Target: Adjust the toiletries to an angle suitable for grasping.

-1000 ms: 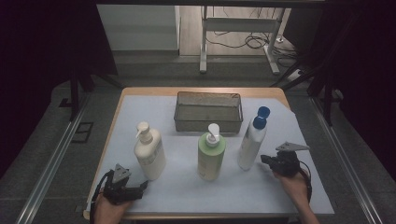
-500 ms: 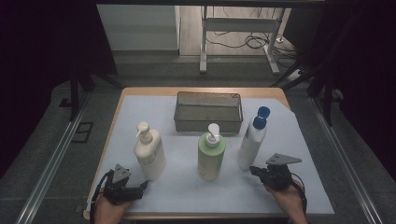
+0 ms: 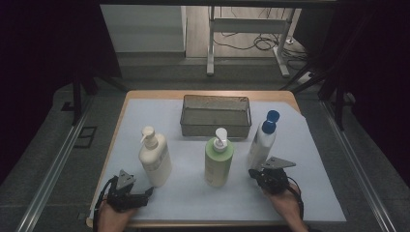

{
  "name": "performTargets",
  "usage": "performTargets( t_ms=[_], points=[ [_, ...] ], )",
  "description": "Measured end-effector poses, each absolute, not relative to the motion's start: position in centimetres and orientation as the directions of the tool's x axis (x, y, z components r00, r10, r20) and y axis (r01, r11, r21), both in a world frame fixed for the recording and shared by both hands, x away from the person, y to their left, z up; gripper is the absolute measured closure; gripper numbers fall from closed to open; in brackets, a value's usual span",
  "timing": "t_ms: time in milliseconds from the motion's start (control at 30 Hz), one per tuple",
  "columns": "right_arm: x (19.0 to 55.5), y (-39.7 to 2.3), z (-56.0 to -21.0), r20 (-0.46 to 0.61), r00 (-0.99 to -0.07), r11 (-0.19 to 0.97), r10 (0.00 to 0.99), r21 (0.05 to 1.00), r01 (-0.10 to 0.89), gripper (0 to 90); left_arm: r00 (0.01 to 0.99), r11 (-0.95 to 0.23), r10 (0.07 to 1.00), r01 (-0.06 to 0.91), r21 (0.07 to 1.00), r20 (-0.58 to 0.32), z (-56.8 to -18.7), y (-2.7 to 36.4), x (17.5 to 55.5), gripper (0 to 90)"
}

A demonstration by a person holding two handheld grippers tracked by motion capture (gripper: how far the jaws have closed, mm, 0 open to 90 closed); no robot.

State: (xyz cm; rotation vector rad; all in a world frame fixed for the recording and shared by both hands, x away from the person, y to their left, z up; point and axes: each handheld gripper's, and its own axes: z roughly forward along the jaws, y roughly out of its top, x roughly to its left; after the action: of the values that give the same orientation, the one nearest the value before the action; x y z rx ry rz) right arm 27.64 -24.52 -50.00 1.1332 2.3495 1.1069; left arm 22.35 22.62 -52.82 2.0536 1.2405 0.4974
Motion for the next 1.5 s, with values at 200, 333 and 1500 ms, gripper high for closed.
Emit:
performTargets(
  t_ms=[200, 333, 1500],
  points=[
    [27.6, -24.8, -50.0, 0.043, -0.639, 0.396, 0.768, 0.753, 0.526, 89.6, 0.473, -0.317, 0.881, 0.622, 0.716, -0.021, -52.8, 22.6, 22.3, 12.3],
    [27.7, -25.3, -50.0, 0.043, -0.634, 0.393, 0.772, 0.752, 0.53, 89.6, 0.474, -0.317, 0.88, 0.622, 0.716, -0.021, -52.8, 22.6, 22.4, 12.3],
    [26.8, -29.9, -48.3, 0.044, -0.582, 0.358, 0.812, 0.75, 0.557, 62.3, 0.471, -0.314, 0.882, 0.623, 0.716, -0.024, -52.8, 22.6, 22.3, 12.3]
  ],
)
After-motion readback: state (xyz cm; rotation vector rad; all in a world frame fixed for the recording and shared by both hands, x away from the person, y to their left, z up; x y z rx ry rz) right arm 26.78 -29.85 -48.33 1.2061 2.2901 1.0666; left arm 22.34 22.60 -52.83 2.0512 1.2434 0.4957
